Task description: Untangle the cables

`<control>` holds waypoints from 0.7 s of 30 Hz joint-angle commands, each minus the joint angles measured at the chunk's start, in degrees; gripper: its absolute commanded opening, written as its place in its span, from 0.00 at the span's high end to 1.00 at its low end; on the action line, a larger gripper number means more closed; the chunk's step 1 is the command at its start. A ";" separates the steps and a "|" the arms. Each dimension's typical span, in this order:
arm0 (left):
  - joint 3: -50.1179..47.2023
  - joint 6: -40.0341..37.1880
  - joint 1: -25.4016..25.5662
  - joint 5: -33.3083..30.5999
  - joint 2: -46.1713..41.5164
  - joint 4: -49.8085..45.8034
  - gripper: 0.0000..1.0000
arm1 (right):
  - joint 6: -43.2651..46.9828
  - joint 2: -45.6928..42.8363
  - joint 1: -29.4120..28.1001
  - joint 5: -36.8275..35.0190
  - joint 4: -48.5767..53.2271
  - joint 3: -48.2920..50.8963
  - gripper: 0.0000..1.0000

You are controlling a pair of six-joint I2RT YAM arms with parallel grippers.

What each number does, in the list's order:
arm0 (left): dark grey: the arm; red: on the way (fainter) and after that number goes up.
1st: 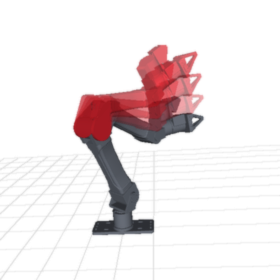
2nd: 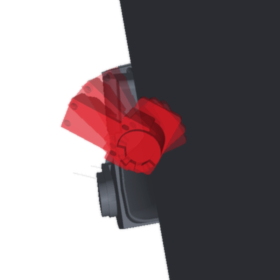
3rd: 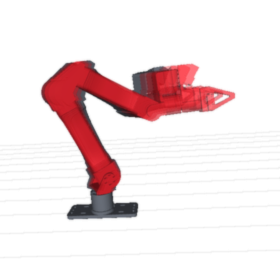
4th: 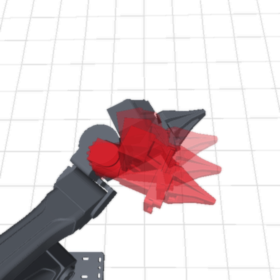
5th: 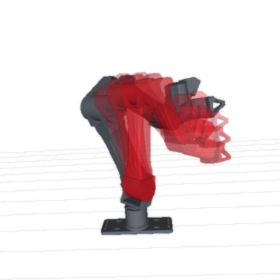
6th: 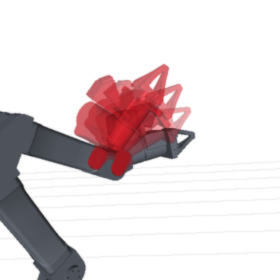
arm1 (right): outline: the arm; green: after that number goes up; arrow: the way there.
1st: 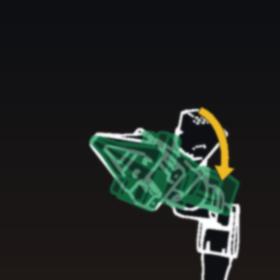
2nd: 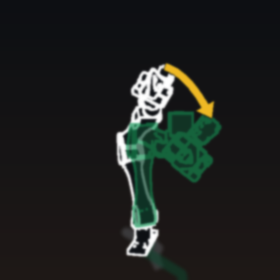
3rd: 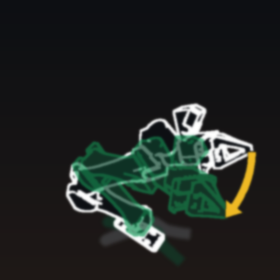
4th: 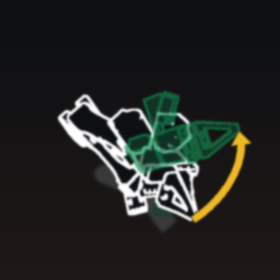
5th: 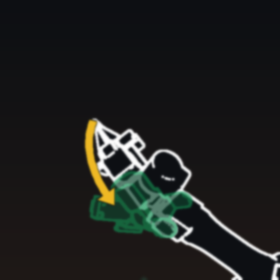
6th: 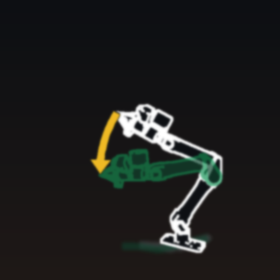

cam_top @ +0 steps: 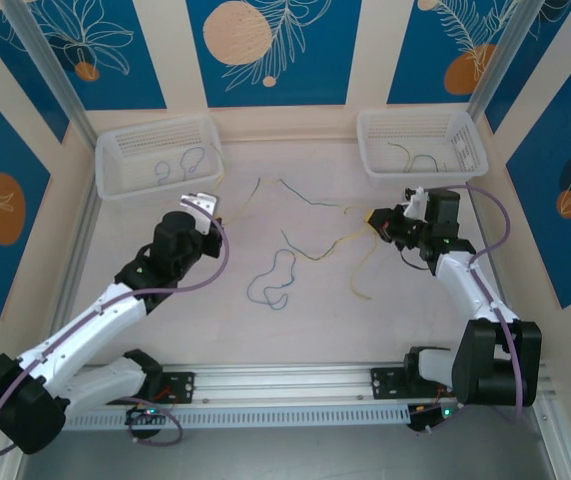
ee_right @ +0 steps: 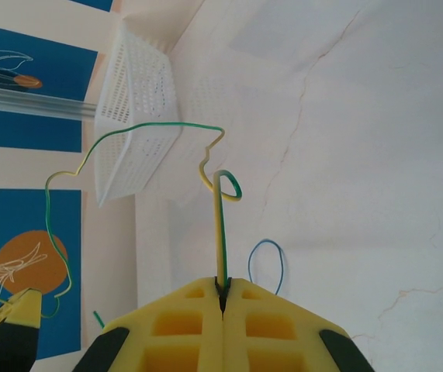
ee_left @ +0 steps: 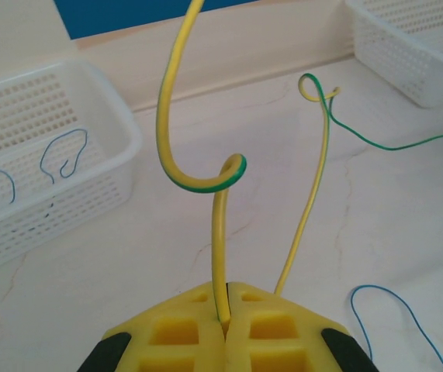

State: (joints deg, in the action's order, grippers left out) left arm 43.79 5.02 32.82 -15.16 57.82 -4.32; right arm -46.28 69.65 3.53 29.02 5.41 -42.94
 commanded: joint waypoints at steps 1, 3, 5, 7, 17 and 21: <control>-0.34 1.85 -0.78 3.23 0.75 0.12 1.00 | -0.29 0.85 -1.34 2.08 -2.51 -0.06 1.00; 0.58 1.94 -0.76 7.15 2.88 0.54 1.00 | -0.25 1.28 -3.01 2.71 -4.03 -0.28 1.00; 1.88 2.23 -0.72 12.46 4.97 1.15 1.00 | 0.17 1.36 -5.01 3.00 -5.32 -0.69 1.00; 2.47 3.32 -0.55 17.92 7.18 3.79 1.00 | 1.23 1.69 -8.04 3.37 -5.99 -1.95 1.00; 8.94 5.51 4.63 27.15 17.79 7.44 0.82 | -3.59 4.40 -20.34 -0.43 -11.58 -5.20 1.00; 10.46 5.60 6.73 28.77 20.88 8.88 0.71 | -5.07 4.20 -22.62 -2.73 -12.28 -5.63 1.00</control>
State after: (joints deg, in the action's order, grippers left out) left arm 52.14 10.50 38.28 10.13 77.14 2.15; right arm -49.15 73.78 -17.98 27.99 -4.23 -46.78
